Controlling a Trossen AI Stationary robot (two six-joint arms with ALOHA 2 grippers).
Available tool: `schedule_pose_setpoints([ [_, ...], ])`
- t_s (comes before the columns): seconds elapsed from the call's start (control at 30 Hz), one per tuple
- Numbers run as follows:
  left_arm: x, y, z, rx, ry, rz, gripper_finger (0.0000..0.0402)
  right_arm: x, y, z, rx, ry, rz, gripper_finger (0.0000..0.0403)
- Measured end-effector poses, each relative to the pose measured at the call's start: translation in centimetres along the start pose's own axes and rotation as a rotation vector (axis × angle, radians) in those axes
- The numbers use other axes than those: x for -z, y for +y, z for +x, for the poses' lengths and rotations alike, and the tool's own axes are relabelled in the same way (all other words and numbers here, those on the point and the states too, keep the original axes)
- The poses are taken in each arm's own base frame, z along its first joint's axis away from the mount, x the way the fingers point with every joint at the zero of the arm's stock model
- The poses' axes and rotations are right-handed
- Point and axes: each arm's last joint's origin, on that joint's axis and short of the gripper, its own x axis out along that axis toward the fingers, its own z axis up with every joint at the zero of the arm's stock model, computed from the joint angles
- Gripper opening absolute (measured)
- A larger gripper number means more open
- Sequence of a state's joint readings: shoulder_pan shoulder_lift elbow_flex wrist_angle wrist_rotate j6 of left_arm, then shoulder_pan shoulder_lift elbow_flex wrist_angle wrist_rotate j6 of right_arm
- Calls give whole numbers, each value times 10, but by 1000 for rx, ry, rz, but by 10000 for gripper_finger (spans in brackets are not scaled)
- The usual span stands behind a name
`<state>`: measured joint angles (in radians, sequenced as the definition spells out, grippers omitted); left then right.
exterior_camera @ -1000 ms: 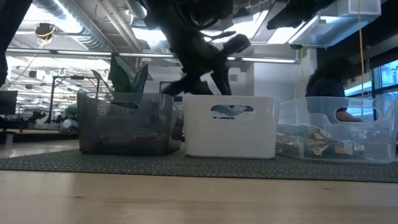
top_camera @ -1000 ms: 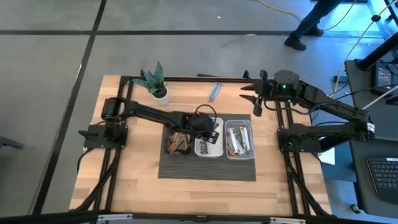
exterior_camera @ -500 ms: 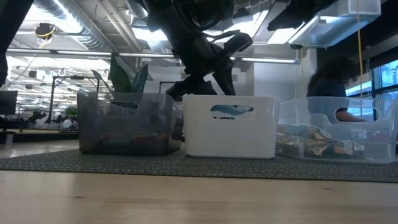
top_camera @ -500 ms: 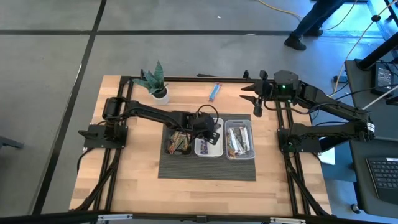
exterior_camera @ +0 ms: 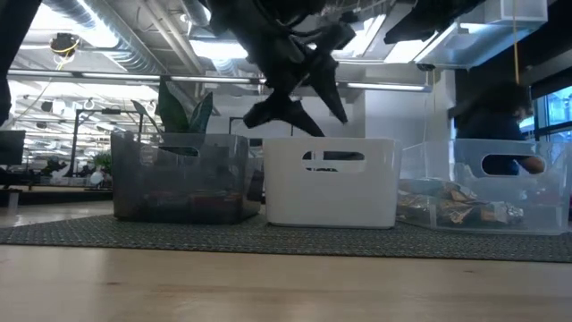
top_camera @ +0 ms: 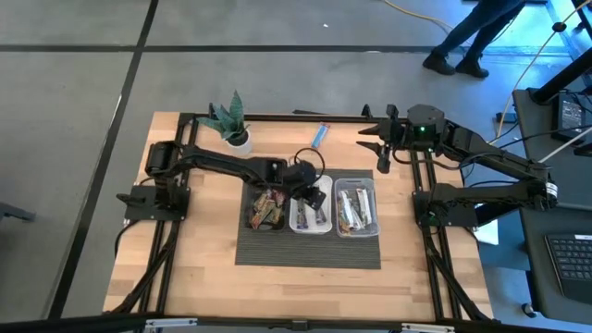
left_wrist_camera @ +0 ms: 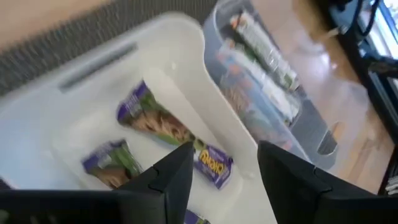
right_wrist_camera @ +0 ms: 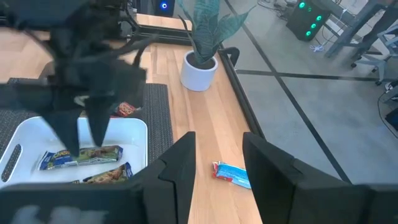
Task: Pick and place Granola Bars by type
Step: Put the red granola bar into the black bin
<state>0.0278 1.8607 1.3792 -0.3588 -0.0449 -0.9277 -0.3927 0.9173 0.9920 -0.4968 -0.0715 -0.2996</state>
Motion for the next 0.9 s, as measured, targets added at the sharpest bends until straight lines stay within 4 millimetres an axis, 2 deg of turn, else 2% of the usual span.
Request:
schedule_pose_setpoints([
  [0.17,-25,1,-20,51,-120,52,174,0,0,0,0,0,1,136],
  [0.37,-60,16,-26,74,-246,172,200,-2,0,0,5,-16,0,136],
  [0.53,-89,44,-29,44,-276,191,242,-4,-1,0,11,-36,0,136],
  [0.7,-116,74,-36,-68,-369,201,284,-6,-2,0,20,-65,-2,136],
  [0.8,-129,91,-40,-172,-431,190,296,-7,-2,0,21,-68,-3,136],
  [0.9,-141,109,-45,-206,-454,139,299,-7,-2,0,27,-67,-3,136],
])
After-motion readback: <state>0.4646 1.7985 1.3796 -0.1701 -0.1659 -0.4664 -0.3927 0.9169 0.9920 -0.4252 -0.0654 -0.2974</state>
